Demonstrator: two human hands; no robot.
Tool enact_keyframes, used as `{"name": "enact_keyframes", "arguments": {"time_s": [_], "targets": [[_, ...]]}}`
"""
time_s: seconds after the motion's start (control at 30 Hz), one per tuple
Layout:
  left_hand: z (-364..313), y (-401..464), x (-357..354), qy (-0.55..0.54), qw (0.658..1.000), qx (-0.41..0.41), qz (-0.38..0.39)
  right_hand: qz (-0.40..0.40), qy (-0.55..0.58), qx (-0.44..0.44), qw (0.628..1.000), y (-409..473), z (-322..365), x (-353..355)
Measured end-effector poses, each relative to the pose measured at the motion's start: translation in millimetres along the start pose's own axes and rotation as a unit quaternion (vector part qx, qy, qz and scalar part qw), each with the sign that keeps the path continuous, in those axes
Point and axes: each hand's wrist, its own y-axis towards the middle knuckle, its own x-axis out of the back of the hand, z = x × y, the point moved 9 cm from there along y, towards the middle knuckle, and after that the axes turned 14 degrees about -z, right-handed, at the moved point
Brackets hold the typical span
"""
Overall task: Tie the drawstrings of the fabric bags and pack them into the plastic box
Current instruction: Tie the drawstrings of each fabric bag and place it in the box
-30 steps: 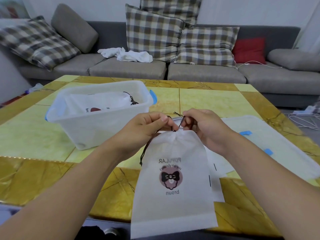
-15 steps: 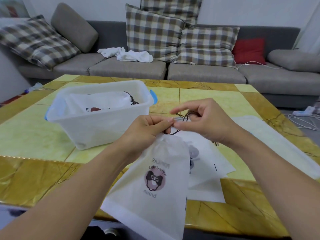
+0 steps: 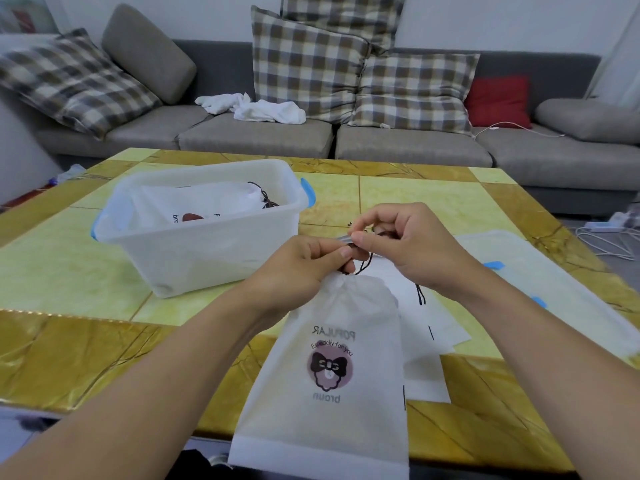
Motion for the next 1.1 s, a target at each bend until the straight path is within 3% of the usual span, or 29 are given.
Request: {"name": "enact_keyframes", "arguments": {"time_s": [0.17,0.33,0.47,0.6,0.8,1.03,1.1], "targets": [[0,1,2,-0.023,1.0,0.013,0.012,0.106,0.015,-0.009,0.994,-8,1,-10],[-1,2,7,-0.003,1.0,0.011,-0.012,0.014,0.014,0.007,1.0,-2,-2,-5],[-5,3,5,-0.082,0.996,0.037,0.0,-0.075,0.154,-0.137,0.976,1,-22,-1],[-4,5,4,-0.107,0.993,0.045,-0.011,-0.063,0.201,-0.249,0.945,-6,-39,-15],[0,4,4,-0.166,0.982,0.089,-0.03,-0.057,0.173,-0.259,0.949,-7,-36,-20],[9,5,6,-0.217,0.966,0.125,-0.056,-0.035,0.275,-0.334,0.901,-9,-41,-30],[9,6,9,-0.202,0.971,0.114,-0.063,-0.015,0.249,-0.317,0.915,-7,-38,-26]]}}
